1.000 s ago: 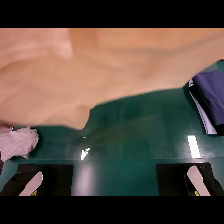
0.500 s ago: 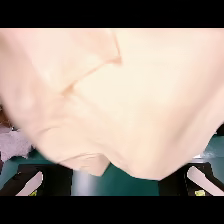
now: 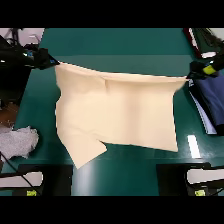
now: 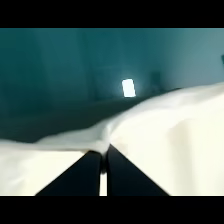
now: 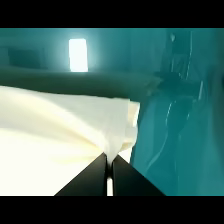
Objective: Fold the shirts.
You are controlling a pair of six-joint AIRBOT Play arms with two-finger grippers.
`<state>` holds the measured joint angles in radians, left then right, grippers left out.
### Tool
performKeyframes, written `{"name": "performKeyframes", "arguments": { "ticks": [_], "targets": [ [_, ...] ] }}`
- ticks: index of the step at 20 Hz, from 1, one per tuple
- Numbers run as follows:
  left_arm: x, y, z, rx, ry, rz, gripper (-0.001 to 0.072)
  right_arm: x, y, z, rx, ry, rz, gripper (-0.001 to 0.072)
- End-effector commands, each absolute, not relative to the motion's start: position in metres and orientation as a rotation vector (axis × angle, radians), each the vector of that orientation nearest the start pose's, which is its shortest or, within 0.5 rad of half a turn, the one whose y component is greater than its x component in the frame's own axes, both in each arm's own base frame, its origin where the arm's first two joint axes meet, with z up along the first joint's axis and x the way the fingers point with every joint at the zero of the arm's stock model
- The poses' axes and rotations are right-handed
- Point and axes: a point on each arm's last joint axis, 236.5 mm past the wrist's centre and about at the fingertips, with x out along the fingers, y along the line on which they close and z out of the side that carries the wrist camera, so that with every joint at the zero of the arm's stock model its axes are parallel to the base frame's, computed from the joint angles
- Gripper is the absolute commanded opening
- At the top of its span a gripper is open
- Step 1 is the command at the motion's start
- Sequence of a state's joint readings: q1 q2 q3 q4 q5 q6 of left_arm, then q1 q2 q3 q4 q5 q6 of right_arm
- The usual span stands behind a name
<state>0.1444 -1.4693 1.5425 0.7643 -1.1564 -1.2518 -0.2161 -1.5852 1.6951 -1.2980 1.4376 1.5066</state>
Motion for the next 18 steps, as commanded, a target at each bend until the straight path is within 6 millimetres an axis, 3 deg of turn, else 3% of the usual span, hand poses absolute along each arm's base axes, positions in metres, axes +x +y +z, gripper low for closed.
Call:
{"name": "performKeyframes", "arguments": {
  "ticks": [1,3,5,9,11,13,15,18],
  "targets": [
    [0.544,-0.076,0.111,-0.522,0.752,-0.456,0.0024,0.509,-0.033,0.031,0.313,1.146,0.017,0.0016],
    [0.567,-0.059,0.107,-0.515,0.680,-0.384,0.0025,0.535,-0.034,0.044,0.303,1.024,0.008,0.0016],
    [0.579,-0.048,0.102,-0.516,0.646,-0.335,0.0024,0.548,-0.034,0.052,0.294,0.957,0.003,0.0016],
    [0.571,-0.054,0.086,-0.432,0.695,-0.388,0.0024,0.549,-0.019,0.051,0.266,0.963,0.030,0.0016],
    [0.550,-0.061,0.069,-0.372,0.797,-0.442,0.0024,0.531,-0.005,0.040,0.236,1.054,0.072,0.0016],
    [0.517,-0.060,0.042,-0.252,0.962,-0.488,0.0024,0.508,-0.001,0.026,0.147,1.168,0.075,0.0015],
    [0.482,-0.045,0.015,-0.124,1.132,-0.497,0.0024,0.486,0.000,0.017,0.068,1.269,0.066,0.0016],
    [0.441,-0.027,-0.006,-0.022,1.323,-0.507,0.0024,0.465,0.014,0.011,0.046,1.360,0.096,0.0016]
  ]
}}
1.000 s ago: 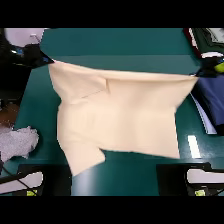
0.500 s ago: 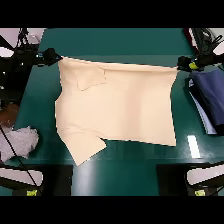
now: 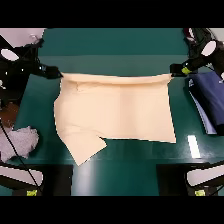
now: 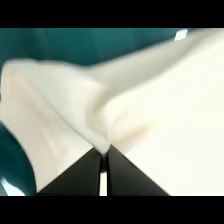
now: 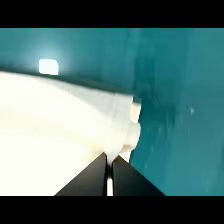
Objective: Fold the shirts.
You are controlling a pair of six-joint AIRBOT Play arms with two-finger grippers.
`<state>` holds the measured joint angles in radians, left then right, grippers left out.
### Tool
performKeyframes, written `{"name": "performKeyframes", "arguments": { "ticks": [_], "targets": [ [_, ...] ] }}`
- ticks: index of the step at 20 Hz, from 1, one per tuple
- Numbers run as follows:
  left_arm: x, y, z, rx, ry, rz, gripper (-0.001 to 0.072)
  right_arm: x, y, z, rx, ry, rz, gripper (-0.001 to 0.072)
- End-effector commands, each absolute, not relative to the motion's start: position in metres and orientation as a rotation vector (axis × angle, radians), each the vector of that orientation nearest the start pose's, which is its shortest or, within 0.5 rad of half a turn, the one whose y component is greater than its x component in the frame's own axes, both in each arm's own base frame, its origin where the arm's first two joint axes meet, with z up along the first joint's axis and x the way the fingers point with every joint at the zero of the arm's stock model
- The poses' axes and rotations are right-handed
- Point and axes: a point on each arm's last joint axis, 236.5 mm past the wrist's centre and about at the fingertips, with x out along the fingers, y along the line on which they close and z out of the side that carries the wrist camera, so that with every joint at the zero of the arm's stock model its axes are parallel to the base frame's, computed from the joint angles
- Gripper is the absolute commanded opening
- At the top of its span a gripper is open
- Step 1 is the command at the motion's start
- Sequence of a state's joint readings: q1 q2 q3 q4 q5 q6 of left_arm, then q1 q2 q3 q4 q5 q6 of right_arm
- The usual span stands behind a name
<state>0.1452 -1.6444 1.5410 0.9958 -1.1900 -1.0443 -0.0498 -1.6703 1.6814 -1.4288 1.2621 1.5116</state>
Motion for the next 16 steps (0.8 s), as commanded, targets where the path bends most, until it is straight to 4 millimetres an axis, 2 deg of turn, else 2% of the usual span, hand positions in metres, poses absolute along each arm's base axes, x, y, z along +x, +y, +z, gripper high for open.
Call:
{"name": "performKeyframes", "arguments": {
  "ticks": [1,8,10,11,12,13,14,15,16],
  "targets": [
    [0.434,-0.026,-0.009,-0.017,1.352,-0.513,0.0024,0.459,0.014,0.010,0.050,1.385,0.096,0.0016],
    [0.421,-0.023,-0.029,-0.068,1.417,-0.458,0.0025,0.429,0.018,0.007,0.082,1.516,0.094,0.0019],
    [0.421,-0.023,-0.029,-0.098,1.426,-0.430,0.0027,0.423,0.029,0.008,0.117,1.540,0.130,0.0020],
    [0.421,-0.022,-0.030,-0.107,1.431,-0.419,0.0129,0.420,0.031,0.008,0.124,1.553,0.138,0.0020],
    [0.420,-0.022,-0.030,-0.115,1.435,-0.413,0.0411,0.417,0.031,0.008,0.125,1.566,0.137,0.0025],
    [0.420,-0.022,-0.030,-0.137,1.442,-0.394,0.0561,0.413,0.031,0.008,0.124,1.582,0.139,0.0060],
    [0.419,-0.022,-0.030,-0.143,1.448,-0.390,0.0541,0.410,0.030,0.008,0.123,1.595,0.138,0.0229],
    [0.418,-0.023,-0.030,-0.146,1.452,-0.389,0.0541,0.405,0.030,0.009,0.122,1.616,0.140,0.0362],
    [0.416,-0.021,-0.030,-0.153,1.465,-0.376,0.0541,0.401,0.030,0.009,0.122,1.631,0.141,0.0366]
  ]
}}
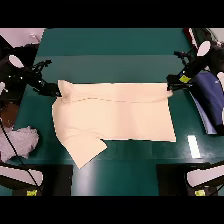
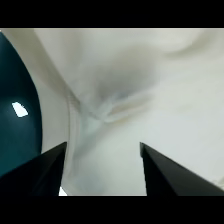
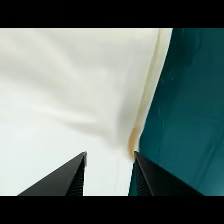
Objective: Fold the shirts.
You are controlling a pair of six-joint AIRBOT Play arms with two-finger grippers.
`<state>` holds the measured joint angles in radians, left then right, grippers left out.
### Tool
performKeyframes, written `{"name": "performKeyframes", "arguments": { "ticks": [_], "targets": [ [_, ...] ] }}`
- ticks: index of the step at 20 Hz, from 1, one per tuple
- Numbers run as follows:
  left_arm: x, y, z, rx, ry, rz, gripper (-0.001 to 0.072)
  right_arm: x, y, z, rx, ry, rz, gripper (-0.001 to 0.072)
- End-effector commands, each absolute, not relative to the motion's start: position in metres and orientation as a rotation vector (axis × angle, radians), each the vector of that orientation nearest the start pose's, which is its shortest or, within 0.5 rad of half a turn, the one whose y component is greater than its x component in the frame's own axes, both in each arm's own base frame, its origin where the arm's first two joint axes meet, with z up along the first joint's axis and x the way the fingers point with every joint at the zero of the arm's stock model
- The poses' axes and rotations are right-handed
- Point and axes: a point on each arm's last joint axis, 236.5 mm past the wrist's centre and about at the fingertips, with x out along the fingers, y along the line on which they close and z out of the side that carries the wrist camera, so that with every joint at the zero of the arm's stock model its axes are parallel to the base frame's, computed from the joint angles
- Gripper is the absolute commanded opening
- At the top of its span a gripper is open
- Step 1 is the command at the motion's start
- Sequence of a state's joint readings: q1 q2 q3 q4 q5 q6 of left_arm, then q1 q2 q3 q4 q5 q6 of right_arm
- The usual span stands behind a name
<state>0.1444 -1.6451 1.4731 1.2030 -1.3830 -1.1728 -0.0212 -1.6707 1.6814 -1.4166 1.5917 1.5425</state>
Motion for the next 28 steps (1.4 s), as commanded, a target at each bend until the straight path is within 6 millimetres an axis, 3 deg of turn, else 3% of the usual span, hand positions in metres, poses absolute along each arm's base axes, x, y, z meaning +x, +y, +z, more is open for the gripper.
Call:
{"name": "performKeyframes", "arguments": {
  "ticks": [1,5,7,11,15,18,21,28],
  "targets": [
    [0.412,-0.019,-0.030,-0.157,1.486,-0.362,0.0541,0.397,0.030,0.009,0.121,1.647,0.143,0.0366],
    [0.387,-0.017,-0.012,-0.131,1.538,-0.369,0.0541,0.383,0.030,0.027,0.116,1.664,0.152,0.0361],
    [0.365,-0.022,0.000,-0.143,1.525,-0.364,0.0541,0.375,0.036,0.042,0.114,1.650,0.198,0.0303],
    [0.282,-0.035,-0.011,-0.208,1.586,-0.327,0.0541,0.354,0.062,0.057,0.236,1.587,0.323,0.0305],
    [0.208,-0.063,-0.031,-0.375,1.633,-0.286,0.0541,0.329,0.057,0.042,0.281,1.535,0.308,0.0305],
    [0.165,-0.070,-0.045,-0.429,1.722,-0.260,0.0541,0.314,0.050,0.034,0.300,1.509,0.282,0.0305],
    [0.152,-0.078,-0.057,-0.486,1.758,-0.250,0.0541,0.306,0.043,0.032,0.317,1.490,0.259,0.0305],
    [0.183,-0.086,-0.082,-0.610,1.597,-0.171,0.0541,0.306,0.033,0.047,0.318,1.433,0.237,0.0305]
  ]
}}
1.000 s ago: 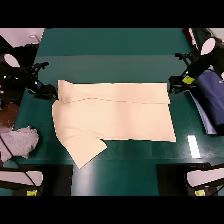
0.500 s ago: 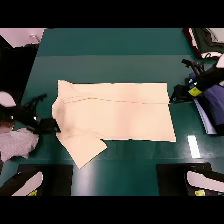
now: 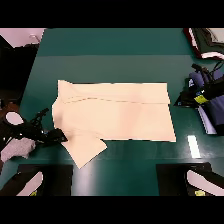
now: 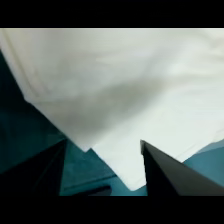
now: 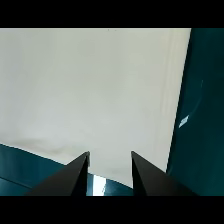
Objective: Fold the shirts.
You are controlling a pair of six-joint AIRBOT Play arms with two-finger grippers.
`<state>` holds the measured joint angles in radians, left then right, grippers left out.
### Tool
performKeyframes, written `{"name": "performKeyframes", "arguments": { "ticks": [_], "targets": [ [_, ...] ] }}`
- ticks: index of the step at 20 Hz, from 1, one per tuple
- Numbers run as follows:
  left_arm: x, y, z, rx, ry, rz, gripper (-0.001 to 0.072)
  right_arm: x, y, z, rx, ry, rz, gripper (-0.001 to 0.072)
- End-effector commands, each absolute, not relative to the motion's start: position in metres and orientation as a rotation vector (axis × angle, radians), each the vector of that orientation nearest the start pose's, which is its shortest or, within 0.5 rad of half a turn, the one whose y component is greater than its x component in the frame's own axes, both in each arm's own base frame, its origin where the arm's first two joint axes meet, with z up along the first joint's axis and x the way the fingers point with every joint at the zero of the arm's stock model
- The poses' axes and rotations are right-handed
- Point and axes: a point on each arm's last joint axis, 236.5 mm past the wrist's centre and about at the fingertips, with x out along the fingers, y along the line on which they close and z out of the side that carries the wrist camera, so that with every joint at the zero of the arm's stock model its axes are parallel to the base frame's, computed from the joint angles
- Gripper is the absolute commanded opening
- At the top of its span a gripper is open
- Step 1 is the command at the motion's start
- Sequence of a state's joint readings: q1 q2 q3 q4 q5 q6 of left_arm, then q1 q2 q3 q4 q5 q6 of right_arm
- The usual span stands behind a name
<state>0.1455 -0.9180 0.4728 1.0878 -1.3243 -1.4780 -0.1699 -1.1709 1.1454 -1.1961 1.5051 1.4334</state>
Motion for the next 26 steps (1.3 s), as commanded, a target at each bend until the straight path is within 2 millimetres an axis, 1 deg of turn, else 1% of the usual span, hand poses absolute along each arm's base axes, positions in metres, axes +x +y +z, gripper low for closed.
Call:
{"name": "performKeyframes", "arguments": {
  "ticks": [1,3,5,6,7,8,10,11,12,14,15,16,17,18,21,23,26],
  "targets": [
    [0.181,-0.088,-0.086,-0.627,1.597,-0.166,0.0541,0.306,0.033,0.050,0.316,1.425,0.237,0.0304],
    [0.174,-0.093,-0.090,-0.655,1.616,-0.170,0.0541,0.306,0.032,0.052,0.313,1.413,0.236,0.0305],
    [0.174,-0.095,-0.089,-0.663,1.613,-0.173,0.0538,0.306,0.032,0.052,0.313,1.416,0.236,0.0305],
    [0.174,-0.095,-0.088,-0.667,1.613,-0.175,0.0380,0.304,0.032,0.052,0.310,1.425,0.240,0.0305],
    [0.175,-0.098,-0.087,-0.674,1.608,-0.190,0.0140,0.299,0.033,0.051,0.295,1.442,0.259,0.0305],
    [0.178,-0.100,-0.084,-0.679,1.599,-0.205,0.0023,0.294,0.031,0.051,0.294,1.458,0.265,0.0305],
    [0.185,-0.102,-0.074,-0.665,1.583,-0.234,0.0024,0.287,0.018,0.047,0.331,1.479,0.237,0.0305],
    [0.191,-0.102,-0.066,-0.647,1.566,-0.258,0.0024,0.279,0.008,0.039,0.369,1.490,0.206,0.0305],
    [0.197,-0.101,-0.057,-0.626,1.551,-0.283,0.0024,0.269,0.000,0.028,0.414,1.508,0.172,0.0305],
    [0.213,-0.101,-0.037,-0.596,1.505,-0.317,0.0024,0.240,-0.015,-0.003,0.507,1.560,0.122,0.0307],
    [0.218,-0.101,-0.030,-0.582,1.487,-0.331,0.0024,0.224,-0.019,-0.021,0.554,1.587,0.105,0.0315],
    [0.223,-0.101,-0.024,-0.577,1.472,-0.340,0.0024,0.212,-0.022,-0.035,0.598,1.607,0.091,0.0350],
    [0.226,-0.100,-0.021,-0.573,1.462,-0.342,0.0024,0.203,-0.023,-0.049,0.634,1.615,0.069,0.0350],
    [0.227,-0.100,-0.020,-0.572,1.457,-0.341,0.0024,0.198,-0.023,-0.060,0.660,1.611,0.057,0.0350],
    [0.227,-0.100,-0.021,-0.571,1.457,-0.341,0.0024,0.186,-0.008,-0.079,0.689,1.633,0.085,0.0349],
    [0.228,-0.100,-0.021,-0.570,1.454,-0.340,0.0025,0.178,0.005,-0.085,0.684,1.664,0.112,0.0350],
    [0.229,-0.100,-0.021,-0.563,1.449,-0.345,0.0025,0.176,0.017,-0.089,0.653,1.679,0.148,0.0348]
  ]
}}
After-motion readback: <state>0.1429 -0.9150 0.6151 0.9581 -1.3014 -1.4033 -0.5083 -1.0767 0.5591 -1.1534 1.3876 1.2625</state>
